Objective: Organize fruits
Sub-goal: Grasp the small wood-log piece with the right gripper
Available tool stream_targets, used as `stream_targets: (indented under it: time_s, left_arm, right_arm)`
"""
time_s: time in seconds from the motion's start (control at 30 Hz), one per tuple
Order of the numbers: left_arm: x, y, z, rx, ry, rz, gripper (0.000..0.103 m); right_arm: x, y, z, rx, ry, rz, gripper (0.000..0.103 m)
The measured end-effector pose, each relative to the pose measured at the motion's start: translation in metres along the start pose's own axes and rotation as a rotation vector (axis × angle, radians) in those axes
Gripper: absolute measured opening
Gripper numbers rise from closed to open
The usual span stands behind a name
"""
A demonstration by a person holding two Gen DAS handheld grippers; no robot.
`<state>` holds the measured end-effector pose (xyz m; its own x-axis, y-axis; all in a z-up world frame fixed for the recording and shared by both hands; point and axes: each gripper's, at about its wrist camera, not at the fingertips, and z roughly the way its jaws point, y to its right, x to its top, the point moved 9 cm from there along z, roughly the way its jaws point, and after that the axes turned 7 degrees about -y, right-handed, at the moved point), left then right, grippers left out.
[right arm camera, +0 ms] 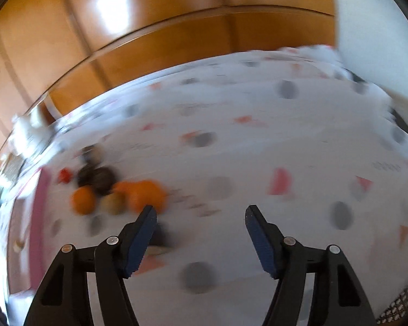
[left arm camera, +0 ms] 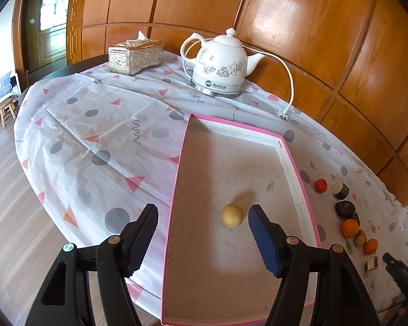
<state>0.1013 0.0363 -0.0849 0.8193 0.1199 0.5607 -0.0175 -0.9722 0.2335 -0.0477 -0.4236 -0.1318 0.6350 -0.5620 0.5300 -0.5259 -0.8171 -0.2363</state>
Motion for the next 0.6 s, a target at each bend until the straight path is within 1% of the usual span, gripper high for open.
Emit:
stream_targets:
  time_s: [0.17,0.4,0.43,0.47,0.53,0.57,0.6]
  left_arm:
    - [0.007,-0.018,-0.006,0.034,0.031,-0.058,0.071]
    - [0.010,-0.042,-0.006,0.087,0.042,-0.119,0.072]
    - [0.010,-0.043,-0.006,0.091,0.042,-0.122,0.072]
    - [0.010,-0.044,-0.005,0.092,0.042,-0.123,0.073]
    - [0.009,-0.044,-0.005,0.097,0.044,-0.123,0.073]
    - [0.009,-0.044,-0.005,0.098,0.044,-0.122,0.073]
    - [0.009,-0.044,-0.004,0.099,0.043,-0.120,0.074]
  right_arm:
    - [-0.006,-0.031,0.015,-0.011,-0.037,-0.089,0.069]
    - [-0.014,-0.041,0.030,-0.042,-0.080,-0.151,0.069]
    - [-0.014,-0.042,0.031,-0.044,-0.083,-0.155,0.068]
    - [-0.015,-0.043,0.031,-0.049,-0.086,-0.163,0.064]
    - [-0.018,-0.047,0.036,-0.054,-0.109,-0.191,0.047]
    - [-0.020,-0.047,0.037,-0.060,-0.112,-0.200,0.045]
    - [-0.020,-0.048,0.037,-0.077,-0.102,-0.218,0.038]
